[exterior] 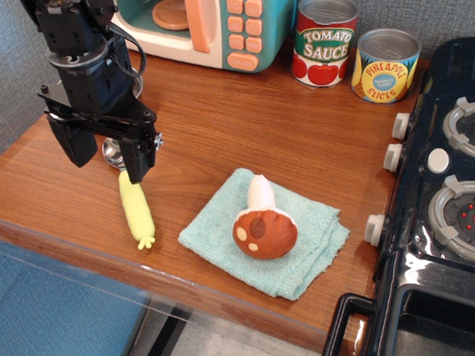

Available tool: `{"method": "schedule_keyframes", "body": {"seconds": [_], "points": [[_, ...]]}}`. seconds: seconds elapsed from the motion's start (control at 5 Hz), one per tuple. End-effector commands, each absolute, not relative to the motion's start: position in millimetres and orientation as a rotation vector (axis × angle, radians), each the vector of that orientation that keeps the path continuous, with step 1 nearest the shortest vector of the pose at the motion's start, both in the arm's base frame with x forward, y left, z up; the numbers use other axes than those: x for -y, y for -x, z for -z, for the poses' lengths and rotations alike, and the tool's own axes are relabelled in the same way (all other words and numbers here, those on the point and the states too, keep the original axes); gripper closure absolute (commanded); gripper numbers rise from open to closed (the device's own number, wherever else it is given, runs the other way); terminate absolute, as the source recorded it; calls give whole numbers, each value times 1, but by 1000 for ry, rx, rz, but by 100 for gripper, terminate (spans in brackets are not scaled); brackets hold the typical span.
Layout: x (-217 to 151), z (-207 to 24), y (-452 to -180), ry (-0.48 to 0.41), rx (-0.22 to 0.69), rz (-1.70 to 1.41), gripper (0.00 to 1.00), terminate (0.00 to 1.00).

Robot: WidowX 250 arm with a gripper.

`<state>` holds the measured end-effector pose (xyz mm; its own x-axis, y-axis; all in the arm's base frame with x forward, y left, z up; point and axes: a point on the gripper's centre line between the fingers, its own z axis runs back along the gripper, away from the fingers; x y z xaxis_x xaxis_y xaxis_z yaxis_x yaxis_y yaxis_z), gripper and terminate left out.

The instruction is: Move the pot from the microwave to the top left corner of the towel

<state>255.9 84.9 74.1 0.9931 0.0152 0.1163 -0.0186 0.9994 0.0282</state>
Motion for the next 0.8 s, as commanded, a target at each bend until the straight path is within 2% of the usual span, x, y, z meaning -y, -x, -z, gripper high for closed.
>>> {"method": "schedule_keyframes", "body": {"seconds": [0.0,0.2,0.4,0.6], "points": [[-85,-74,-256,-29,116,-17,0,0],[-89,-72,-266,-47,118,-40,0,0],[-102,-73,-288,-107,126,-95,0,0],[-120,-76,-326,-130,145,-149,0,0]]}}
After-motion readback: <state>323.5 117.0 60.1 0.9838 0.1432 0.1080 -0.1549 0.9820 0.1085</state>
